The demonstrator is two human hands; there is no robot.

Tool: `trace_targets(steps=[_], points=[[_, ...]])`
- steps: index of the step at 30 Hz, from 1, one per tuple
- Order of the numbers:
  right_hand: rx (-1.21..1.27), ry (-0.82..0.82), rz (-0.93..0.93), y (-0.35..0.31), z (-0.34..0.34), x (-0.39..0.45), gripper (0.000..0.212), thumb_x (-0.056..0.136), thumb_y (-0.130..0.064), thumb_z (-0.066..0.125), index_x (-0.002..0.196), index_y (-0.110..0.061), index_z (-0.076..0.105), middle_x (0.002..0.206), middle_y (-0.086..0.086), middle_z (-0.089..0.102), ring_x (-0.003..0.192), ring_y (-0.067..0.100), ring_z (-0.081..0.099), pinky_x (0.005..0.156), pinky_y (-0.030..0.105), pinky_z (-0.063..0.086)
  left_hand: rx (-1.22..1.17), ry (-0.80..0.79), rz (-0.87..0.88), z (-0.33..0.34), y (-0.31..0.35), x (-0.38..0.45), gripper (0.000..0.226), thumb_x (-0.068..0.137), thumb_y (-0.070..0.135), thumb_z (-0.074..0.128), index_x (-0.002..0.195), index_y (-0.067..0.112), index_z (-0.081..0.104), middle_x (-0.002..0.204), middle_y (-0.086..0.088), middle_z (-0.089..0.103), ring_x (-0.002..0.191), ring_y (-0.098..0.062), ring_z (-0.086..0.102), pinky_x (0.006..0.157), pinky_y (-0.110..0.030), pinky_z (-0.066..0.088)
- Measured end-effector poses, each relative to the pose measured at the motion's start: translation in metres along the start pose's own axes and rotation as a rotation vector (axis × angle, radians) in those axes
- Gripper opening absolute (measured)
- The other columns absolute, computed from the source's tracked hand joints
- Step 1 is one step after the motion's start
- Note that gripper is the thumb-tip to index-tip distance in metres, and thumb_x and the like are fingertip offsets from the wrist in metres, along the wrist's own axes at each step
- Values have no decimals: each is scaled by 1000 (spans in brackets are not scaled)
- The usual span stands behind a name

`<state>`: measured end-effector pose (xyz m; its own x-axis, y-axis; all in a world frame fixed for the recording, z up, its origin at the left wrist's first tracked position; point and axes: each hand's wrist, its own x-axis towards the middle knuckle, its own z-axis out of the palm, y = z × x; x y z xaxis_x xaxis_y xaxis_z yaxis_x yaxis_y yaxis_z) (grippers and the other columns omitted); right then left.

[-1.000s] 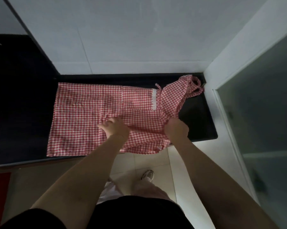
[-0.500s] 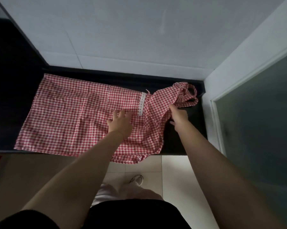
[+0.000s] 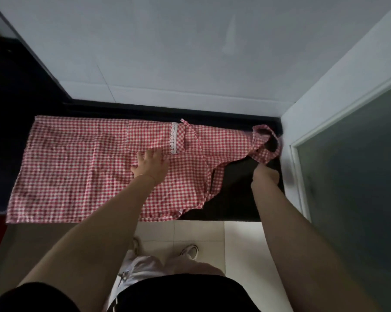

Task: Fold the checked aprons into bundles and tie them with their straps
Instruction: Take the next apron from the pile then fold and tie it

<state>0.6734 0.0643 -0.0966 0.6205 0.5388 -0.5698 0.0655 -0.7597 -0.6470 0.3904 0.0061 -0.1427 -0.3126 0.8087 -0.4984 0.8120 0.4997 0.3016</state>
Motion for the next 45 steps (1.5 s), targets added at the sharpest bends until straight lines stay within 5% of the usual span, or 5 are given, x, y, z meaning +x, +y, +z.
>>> trace_targets(steps=[11,22,30,36,45], points=[[-580,-154,-666,-2,45,-47,7,92,-17,59,97,-13,57,91,2,60,81,20,61,71,37,54,77,-69,62,-7,-12,2,100,75,40,83,152,30,20,161,-7,6,149,-34,4,112,-66,26],[-841,-674,-136,33,49,-93,57,95,-34,63,142,-8,42,137,15,57,114,30,62,65,29,47,190,4,456,10,-26,-57,44,75,67,67,96,30,54,116,6,48,109,-12,43,103,-36,43],[-903,-490,-433,39,48,-121,46,96,-39,58,131,-9,55,133,10,56,120,31,53,101,41,45,334,-50,544,22,-24,-84,25,90,29,62,113,20,61,115,0,56,113,-19,53,101,-36,47],[-453,-525,-633,7,37,-136,27,92,-27,59,71,-15,48,61,-3,43,56,11,42,55,26,33,-36,-170,448,-63,-6,-84,18,91,25,63,108,18,67,99,2,66,94,-18,61,84,-27,50],[-974,-837,-481,26,35,-138,68,93,-54,57,146,-14,42,146,8,49,128,29,50,103,36,39,619,-725,369,-48,-6,-75,47,84,34,75,125,13,65,121,-5,66,108,-21,64,97,-35,53]])
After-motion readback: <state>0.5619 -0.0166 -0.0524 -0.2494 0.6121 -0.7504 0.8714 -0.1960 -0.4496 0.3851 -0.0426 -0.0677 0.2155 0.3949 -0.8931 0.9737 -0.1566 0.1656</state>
